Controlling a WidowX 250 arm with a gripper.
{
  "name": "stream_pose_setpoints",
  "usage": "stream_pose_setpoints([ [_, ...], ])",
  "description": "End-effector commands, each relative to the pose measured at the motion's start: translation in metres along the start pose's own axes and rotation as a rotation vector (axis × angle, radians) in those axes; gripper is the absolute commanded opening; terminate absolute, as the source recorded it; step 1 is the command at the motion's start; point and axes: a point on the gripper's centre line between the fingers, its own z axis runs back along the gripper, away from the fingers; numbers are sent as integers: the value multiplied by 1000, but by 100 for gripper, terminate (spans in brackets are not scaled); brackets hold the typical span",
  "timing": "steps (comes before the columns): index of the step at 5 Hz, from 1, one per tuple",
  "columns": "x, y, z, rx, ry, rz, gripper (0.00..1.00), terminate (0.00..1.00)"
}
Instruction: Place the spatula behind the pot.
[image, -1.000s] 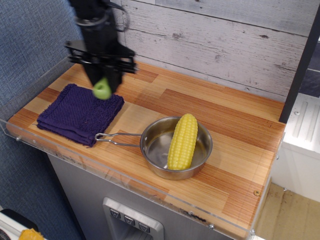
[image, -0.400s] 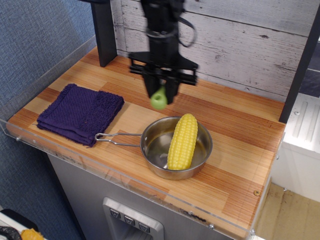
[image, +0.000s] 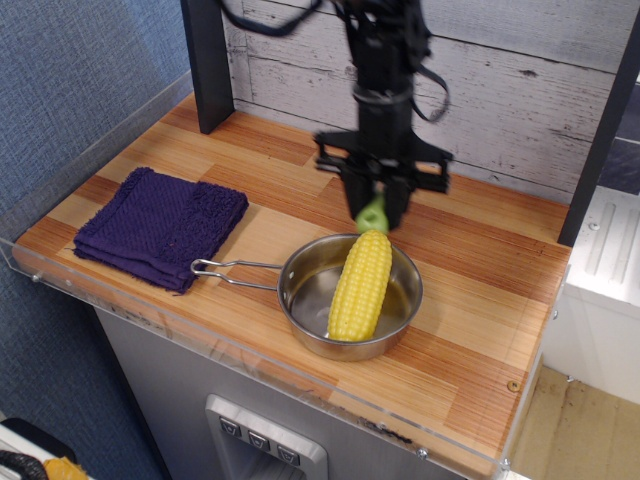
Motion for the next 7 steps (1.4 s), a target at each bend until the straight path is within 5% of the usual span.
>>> stream_pose_setpoints([
  [1,19,-25,14,-23,-77,-18,0,0],
  [3,16,-41,17,-29,-84,-46,0,0],
  [4,12,-40,18,-41,-80,-46,100,0],
  [6,7,-37,25,-68,-83,-43,100,0],
  [7,4,-33,54,-65,-140,-31,100,0],
])
